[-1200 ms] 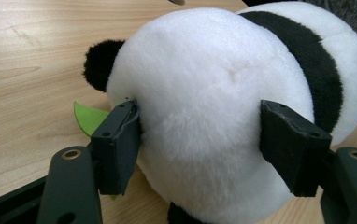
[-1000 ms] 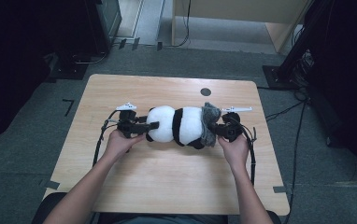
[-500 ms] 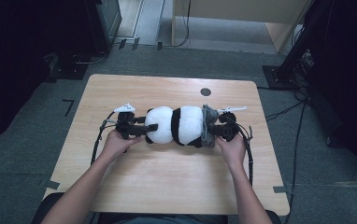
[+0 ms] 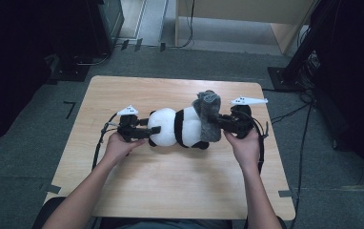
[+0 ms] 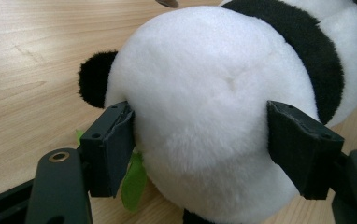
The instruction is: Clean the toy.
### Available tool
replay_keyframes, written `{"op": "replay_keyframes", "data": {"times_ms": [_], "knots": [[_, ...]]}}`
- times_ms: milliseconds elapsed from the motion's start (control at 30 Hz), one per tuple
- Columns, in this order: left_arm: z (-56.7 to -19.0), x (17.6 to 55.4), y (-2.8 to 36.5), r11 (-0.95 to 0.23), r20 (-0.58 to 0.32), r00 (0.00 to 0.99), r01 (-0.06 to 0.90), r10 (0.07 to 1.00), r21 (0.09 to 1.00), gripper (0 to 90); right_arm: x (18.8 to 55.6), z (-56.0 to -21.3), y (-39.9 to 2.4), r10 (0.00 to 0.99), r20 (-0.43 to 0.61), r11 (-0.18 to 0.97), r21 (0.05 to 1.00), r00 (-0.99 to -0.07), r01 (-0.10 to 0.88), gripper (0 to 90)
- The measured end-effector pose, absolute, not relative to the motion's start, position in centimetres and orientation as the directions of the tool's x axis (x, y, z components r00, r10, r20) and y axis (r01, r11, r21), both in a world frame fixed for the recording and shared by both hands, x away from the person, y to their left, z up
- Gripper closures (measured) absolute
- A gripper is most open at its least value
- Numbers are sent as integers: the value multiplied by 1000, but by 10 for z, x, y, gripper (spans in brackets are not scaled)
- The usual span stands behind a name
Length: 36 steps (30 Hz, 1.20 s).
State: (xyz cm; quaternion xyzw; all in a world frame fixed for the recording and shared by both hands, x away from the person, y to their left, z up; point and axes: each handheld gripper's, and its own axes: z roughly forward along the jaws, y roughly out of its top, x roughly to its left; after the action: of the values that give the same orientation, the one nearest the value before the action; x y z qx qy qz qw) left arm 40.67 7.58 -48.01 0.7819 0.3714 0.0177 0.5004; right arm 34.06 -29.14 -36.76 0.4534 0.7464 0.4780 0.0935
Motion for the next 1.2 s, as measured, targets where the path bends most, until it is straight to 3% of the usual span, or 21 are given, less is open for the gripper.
{"op": "replay_keyframes", "data": {"times_ms": [167,567,633,800,967,1200], "knots": [[-480,405,76,-217,-341,721,560,603,800,264,341,-355,-254,682,311,166,815,-661,555,787],[-483,403,76,-195,-342,721,549,603,813,257,372,-378,-187,442,501,175,766,-744,619,787],[-483,403,76,-195,-340,722,546,602,815,257,374,-382,-181,460,484,196,763,-745,616,786],[-483,402,75,-202,-329,726,539,603,818,257,388,-404,-172,610,352,301,725,-710,619,784],[-483,403,73,-196,-345,713,558,610,806,263,395,-416,-171,647,314,326,710,-694,625,777],[-479,400,68,-214,-320,699,562,640,799,409,391,-410,-184,697,253,339,708,-671,619,772]]}}
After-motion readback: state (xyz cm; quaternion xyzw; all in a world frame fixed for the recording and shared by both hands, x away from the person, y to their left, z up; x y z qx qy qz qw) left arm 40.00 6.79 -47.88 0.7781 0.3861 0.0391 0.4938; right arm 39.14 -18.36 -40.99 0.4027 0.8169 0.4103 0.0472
